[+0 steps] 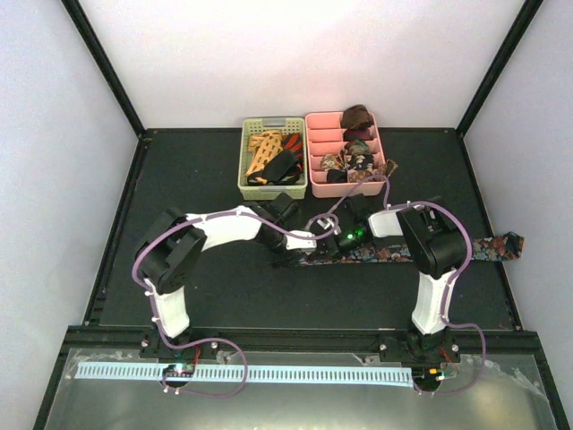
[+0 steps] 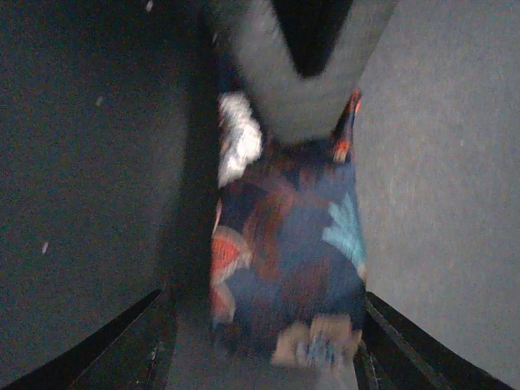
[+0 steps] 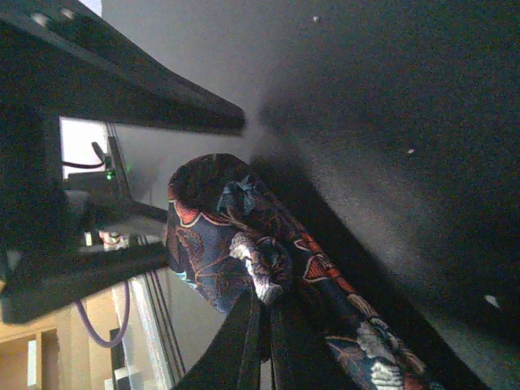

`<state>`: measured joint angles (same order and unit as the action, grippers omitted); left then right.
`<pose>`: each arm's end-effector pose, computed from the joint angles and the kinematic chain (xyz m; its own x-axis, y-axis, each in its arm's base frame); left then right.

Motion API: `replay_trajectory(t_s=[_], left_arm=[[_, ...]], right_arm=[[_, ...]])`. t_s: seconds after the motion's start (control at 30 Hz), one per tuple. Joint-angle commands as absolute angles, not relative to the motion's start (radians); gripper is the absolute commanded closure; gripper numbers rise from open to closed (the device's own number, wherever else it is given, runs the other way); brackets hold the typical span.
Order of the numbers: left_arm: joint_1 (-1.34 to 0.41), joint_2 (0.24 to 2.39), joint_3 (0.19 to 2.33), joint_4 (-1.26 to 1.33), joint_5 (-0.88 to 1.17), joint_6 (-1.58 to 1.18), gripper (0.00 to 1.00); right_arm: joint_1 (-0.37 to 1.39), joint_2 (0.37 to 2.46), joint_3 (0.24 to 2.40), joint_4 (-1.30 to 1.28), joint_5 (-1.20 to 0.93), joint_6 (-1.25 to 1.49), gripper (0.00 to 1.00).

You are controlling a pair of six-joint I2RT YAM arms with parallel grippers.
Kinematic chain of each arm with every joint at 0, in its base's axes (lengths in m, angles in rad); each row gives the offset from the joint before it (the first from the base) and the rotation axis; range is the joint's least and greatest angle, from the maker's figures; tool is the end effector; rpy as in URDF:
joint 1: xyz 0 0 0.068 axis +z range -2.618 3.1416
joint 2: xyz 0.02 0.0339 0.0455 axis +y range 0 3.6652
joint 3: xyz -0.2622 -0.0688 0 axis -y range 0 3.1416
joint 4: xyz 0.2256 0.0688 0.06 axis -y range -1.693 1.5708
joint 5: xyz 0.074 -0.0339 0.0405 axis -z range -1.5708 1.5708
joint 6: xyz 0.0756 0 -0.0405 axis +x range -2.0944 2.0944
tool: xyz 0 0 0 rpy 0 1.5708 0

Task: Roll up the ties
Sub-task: Roll the tie at the center of the board.

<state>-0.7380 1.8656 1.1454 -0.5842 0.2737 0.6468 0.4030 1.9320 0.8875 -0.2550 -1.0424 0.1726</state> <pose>0.2407 -0.2465 0.1191 -0.1475 0.9184 -0.3672 0.9891 0.1390 -0.0494 0.2576 0.1808 0.0858 -0.9436 -0.3082 -0.1211 -0.2523 0.4323 0.8657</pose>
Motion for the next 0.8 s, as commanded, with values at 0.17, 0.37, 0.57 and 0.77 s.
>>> replay_trajectory(t_s=[0.17, 0.37, 0.57, 0.77], left_arm=[[-0.699, 1.794, 1.106, -0.579, 0.314, 0.657, 0.46], [-0.702, 1.82, 1.151, -0.604, 0.363, 0.655, 0.53], [-0.708, 1.822, 1.17, -0.626, 0.42, 0.659, 0.6], [-0.71, 1.826, 1.193, -0.619, 0.445, 0.636, 0.65]], right_arm=[[0.399, 1.959, 0.887, -0.29, -0.982, 0.132, 0.98], [0.397, 1.97, 0.892, -0.293, -0.979, 0.133, 0.98], [0.393, 1.981, 0.896, -0.298, -0.976, 0.13, 0.98], [0.389, 1.99, 0.898, -0.301, -0.979, 0.129, 0.98]])
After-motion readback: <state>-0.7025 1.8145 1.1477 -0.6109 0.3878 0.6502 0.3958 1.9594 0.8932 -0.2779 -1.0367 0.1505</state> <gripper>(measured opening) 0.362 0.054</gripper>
